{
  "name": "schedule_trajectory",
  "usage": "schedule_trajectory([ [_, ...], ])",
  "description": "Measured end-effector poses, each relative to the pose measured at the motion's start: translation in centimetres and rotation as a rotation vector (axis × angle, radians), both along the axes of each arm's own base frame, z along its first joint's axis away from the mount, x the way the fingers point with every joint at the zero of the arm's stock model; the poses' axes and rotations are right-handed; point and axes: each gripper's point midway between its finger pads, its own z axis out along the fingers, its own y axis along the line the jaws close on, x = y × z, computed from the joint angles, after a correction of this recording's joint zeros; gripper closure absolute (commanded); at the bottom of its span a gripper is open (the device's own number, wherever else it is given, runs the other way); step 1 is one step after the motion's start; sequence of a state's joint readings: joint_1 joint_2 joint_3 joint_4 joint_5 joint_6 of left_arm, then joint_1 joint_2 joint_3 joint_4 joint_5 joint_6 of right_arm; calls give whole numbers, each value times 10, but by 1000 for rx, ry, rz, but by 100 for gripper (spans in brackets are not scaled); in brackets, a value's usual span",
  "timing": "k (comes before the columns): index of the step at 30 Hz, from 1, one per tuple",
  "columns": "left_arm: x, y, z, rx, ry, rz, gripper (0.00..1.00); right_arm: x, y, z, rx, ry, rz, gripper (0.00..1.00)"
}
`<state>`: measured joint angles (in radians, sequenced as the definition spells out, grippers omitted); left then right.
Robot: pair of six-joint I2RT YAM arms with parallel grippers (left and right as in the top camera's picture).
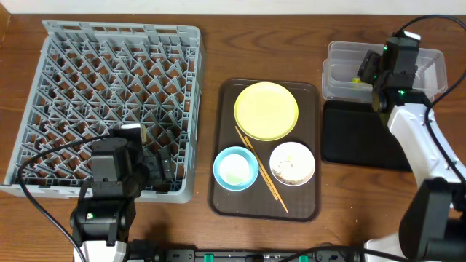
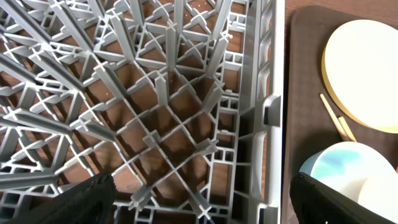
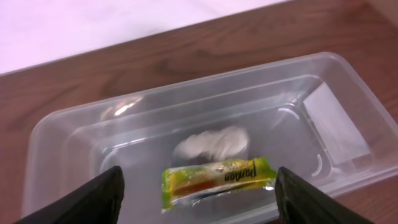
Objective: Sort waste into correct bins and load items into the dishwasher
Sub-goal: 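Reach right gripper to white cup of rice and grasp its rim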
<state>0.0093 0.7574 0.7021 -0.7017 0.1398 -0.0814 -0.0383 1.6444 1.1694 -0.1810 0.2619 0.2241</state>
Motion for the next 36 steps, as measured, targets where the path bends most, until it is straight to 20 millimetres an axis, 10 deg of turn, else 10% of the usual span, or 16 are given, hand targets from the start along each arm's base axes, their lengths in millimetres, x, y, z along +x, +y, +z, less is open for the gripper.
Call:
schedule_trajectory([
  [3,0,0,0,0,0,0,9,-22,20,18,35,32,101,1],
  [10,0,0,0,0,0,0,9,-101,78,51,237,131,347,1],
  [21,0,0,0,0,0,0,9,-182,169,2,341,505,618,11],
  [36,-4,0,-4,0,24,0,9,-218,255,-81,181,779,755,34],
])
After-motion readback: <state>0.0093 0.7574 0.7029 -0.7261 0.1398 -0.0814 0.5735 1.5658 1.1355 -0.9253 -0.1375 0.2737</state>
